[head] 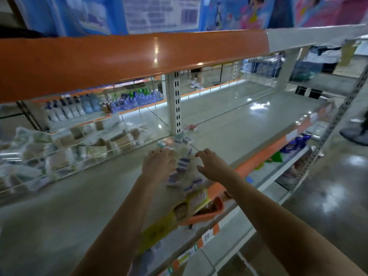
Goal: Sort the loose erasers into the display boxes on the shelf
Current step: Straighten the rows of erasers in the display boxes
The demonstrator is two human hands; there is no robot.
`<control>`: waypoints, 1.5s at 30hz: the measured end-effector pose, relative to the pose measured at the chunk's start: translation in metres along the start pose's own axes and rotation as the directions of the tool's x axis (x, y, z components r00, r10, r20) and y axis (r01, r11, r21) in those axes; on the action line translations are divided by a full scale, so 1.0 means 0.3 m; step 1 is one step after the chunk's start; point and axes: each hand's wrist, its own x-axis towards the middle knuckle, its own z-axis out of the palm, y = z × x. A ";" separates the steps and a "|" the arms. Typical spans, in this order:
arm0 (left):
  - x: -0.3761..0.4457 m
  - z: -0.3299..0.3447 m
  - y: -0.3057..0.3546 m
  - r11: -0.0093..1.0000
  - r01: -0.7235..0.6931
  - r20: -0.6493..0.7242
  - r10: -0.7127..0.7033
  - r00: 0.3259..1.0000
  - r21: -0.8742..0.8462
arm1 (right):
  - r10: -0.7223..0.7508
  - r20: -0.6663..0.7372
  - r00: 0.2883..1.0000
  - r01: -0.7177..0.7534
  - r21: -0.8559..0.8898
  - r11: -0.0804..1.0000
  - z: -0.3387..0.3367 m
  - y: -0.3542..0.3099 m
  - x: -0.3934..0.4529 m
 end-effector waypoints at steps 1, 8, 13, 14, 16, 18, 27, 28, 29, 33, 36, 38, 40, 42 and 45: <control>0.037 0.001 -0.006 0.999 0.035 0.026 -0.035 0.999 0.016 | -0.004 -0.001 1.000 0.004 -0.002 1.000 -0.008 0.015 0.043; 0.145 0.035 -0.036 0.986 0.122 0.075 -0.131 0.989 0.110 | 0.014 -0.001 1.000 -0.014 0.048 0.999 0.002 0.084 0.299; 0.154 0.059 -0.027 0.947 0.321 0.035 -0.321 0.947 -0.014 | -0.026 -0.007 1.000 0.026 0.123 0.992 0.034 0.089 0.450; 0.153 0.053 -0.014 0.934 0.356 0.033 -0.355 0.934 -0.034 | -0.047 -0.012 0.999 0.048 0.147 0.988 0.043 0.093 0.476; 0.152 0.055 0.003 0.922 0.387 0.006 -0.387 0.922 0.018 | -0.097 -0.013 0.995 0.098 0.180 0.979 0.075 0.121 0.533; 0.150 0.064 0.017 0.903 0.428 -0.006 -0.428 0.904 0.033 | -0.152 -0.005 0.988 0.151 0.179 0.972 0.103 0.157 0.580; 0.096 0.071 0.088 0.885 0.461 -0.092 -0.455 0.886 0.062 | -0.364 0.064 0.929 0.338 0.256 0.906 0.011 0.251 0.600; 0.084 0.068 0.101 0.885 0.462 -0.109 -0.454 0.884 0.054 | -0.390 0.089 0.917 0.364 0.220 0.905 0.005 0.256 0.607; 0.072 0.067 0.111 0.884 0.466 -0.121 -0.458 0.880 0.044 | -0.412 0.115 0.904 0.390 0.172 0.904 -0.002 0.259 0.611; 0.010 0.061 0.144 0.876 0.482 -0.197 -0.472 0.859 0.002 | -0.443 0.204 0.873 0.451 0.006 0.892 -0.026 0.268 0.595; -0.053 0.041 0.163 0.866 0.495 -0.246 -0.496 0.833 -0.070 | -0.478 0.187 0.858 0.488 -0.011 0.873 -0.042 0.261 0.564; -0.108 0.019 0.169 0.858 0.502 -0.271 -0.511 0.816 -0.107 | -0.536 0.113 0.836 0.532 0.065 0.844 -0.069 0.240 0.529; -0.173 -0.005 0.169 0.859 0.500 -0.308 -0.508 0.804 -0.111 | -0.611 0.103 0.785 0.591 0.174 0.788 -0.101 0.194 0.471; -0.246 -0.034 0.161 0.857 0.503 -0.331 -0.510 0.794 -0.114 | -0.690 0.129 0.712 0.655 0.233 0.719 -0.120 0.120 0.386; -0.382 -0.082 0.128 0.842 0.522 -0.346 -0.534 0.772 -0.135 | -0.782 0.130 0.609 0.750 0.225 0.622 -0.100 -0.025 0.255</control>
